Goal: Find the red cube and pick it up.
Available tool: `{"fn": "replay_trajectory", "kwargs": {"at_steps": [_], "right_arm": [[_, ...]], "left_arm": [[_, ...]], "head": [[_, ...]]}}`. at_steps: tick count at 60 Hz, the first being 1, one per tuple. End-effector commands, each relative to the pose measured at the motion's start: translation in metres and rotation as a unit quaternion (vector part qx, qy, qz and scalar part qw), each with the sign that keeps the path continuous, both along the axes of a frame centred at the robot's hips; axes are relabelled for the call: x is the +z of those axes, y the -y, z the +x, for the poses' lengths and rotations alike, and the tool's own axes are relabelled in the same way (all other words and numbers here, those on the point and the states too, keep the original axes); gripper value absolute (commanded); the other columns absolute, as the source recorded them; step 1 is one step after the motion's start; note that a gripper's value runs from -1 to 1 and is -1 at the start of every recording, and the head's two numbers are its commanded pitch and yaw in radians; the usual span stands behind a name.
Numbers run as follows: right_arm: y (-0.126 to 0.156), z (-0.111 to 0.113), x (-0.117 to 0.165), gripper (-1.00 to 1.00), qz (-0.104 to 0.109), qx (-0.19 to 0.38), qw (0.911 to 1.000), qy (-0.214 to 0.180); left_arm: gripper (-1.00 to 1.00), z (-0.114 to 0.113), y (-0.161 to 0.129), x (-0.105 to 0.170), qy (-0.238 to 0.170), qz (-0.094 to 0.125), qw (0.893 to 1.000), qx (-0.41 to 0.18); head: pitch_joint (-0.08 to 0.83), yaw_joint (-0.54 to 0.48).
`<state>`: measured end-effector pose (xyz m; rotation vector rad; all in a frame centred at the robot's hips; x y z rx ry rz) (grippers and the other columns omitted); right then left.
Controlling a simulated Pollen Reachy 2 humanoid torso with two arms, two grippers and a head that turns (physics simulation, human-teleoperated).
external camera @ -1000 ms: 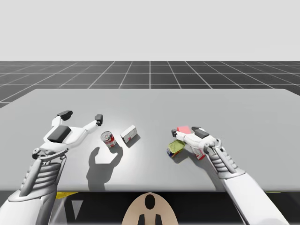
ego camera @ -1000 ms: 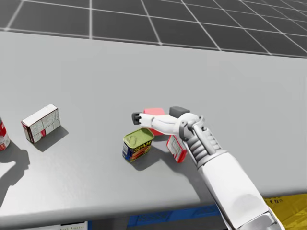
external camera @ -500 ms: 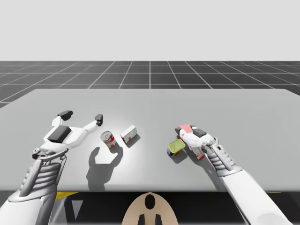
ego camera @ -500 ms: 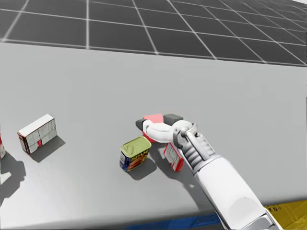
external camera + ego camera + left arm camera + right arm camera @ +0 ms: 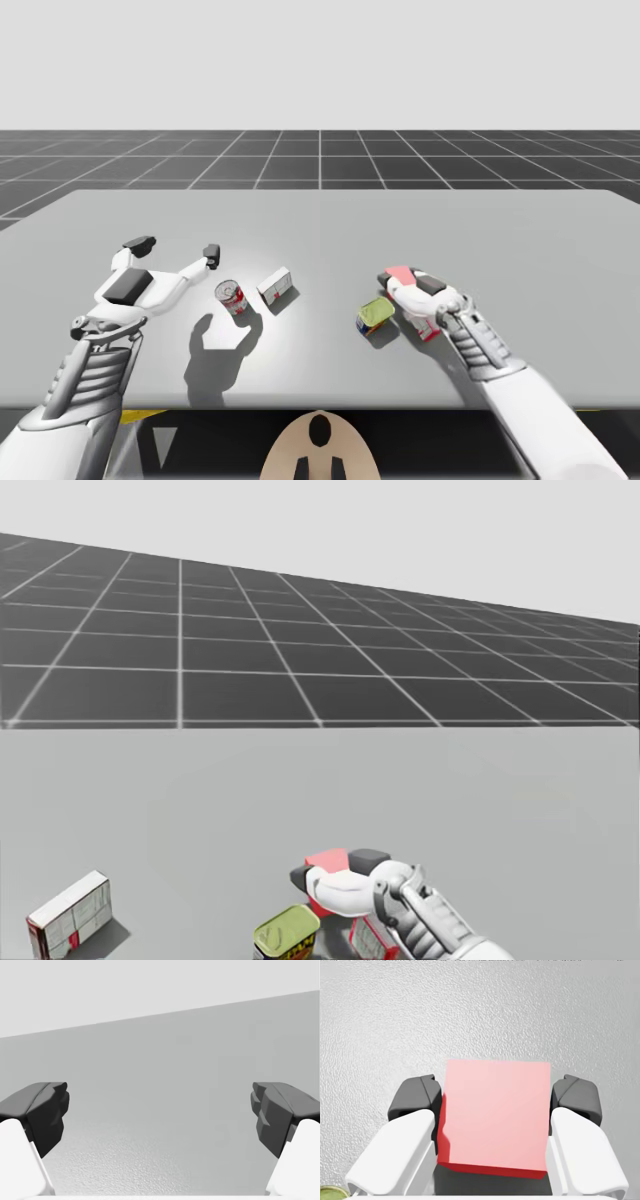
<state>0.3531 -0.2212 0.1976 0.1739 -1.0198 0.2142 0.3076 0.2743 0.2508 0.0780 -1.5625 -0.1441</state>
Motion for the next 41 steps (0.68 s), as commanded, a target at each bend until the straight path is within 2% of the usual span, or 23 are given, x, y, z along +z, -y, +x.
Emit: {"fn": "replay_trajectory", "kwargs": {"at_steps": [1,3,14,19,23,24,27,28,31,33,34,35,37,39,41], "right_arm": [[0.009,-0.003,0.031,1.0,-0.064,-0.063,0.9941,-0.061],[0.009,-0.005,0.046,1.0,-0.063,-0.064,0.9952,-0.038],[0.01,-0.018,0.102,1.0,-0.05,-0.064,0.9961,0.035],[0.01,-0.026,0.125,1.0,-0.046,-0.062,0.9942,0.074],[0.011,-0.032,0.144,1.0,-0.038,-0.069,0.9896,0.121],[0.011,-0.036,0.154,1.0,-0.037,-0.075,0.9854,0.149],[0.012,-0.04,0.165,1.0,-0.032,-0.083,0.9796,0.181],[0.012,-0.044,0.176,1.0,-0.028,-0.094,0.9707,0.219],[0.012,-0.049,0.187,1.0,-0.027,-0.108,0.9602,0.256],[0.011,-0.055,0.202,1.0,-0.034,-0.12,0.9414,0.313],[0.011,-0.057,0.205,1.0,-0.033,-0.121,0.9371,0.326],[0.011,-0.06,0.211,1.0,-0.034,-0.124,0.9279,0.35],[0.01,-0.063,0.217,1.0,-0.038,-0.126,0.9205,0.368],[0.009,-0.069,0.227,1.0,-0.043,-0.13,0.9048,0.403],[0.009,-0.071,0.231,1.0,-0.047,-0.13,0.8955,0.423]], "left_arm": [[-1.0,0.0,0.0,0.0,-0.001,0.001,1.0,0.0],[-1.0,0.0,0.0,0.0,-0.001,0.001,1.0,0.0],[-1.0,0.0,-0.001,0.0,0.0,0.001,1.0,0.002],[-1.0,0.0,-0.001,0.0,0.0,0.001,1.0,0.003],[-1.0,0.0,-0.001,0.0,0.0,0.002,1.0,0.003],[-1.0,0.0,-0.001,0.0,0.0,0.001,1.0,0.003],[-1.0,0.0,-0.001,0.0,0.0,0.001,1.0,0.004],[-1.0,0.0,-0.001,0.0,0.0,0.001,1.0,0.004],[-1.0,0.0,-0.001,0.0,0.001,0.002,1.0,0.004],[-1.0,0.0,-0.001,0.0,0.001,0.002,1.0,0.005],[-1.0,0.0,-0.001,0.0,0.002,0.002,1.0,0.005],[-1.0,0.0,-0.001,0.0,0.002,0.003,1.0,0.005],[-1.0,0.0,0.0,0.0,0.002,0.003,1.0,0.006],[-1.0,0.0,0.0,0.0,0.002,0.003,1.0,0.006],[-1.0,0.0,0.0,0.0,0.002,0.003,1.0,0.006]], "head": [[0.259,-0.3],[0.256,-0.3],[0.249,-0.31],[0.245,-0.31],[0.242,-0.31],[0.239,-0.31],[0.237,-0.31],[0.235,-0.32],[0.232,-0.32],[0.227,-0.32],[0.226,-0.32],[0.223,-0.32],[0.222,-0.32],[0.22,-0.32],[0.219,-0.32]]}}
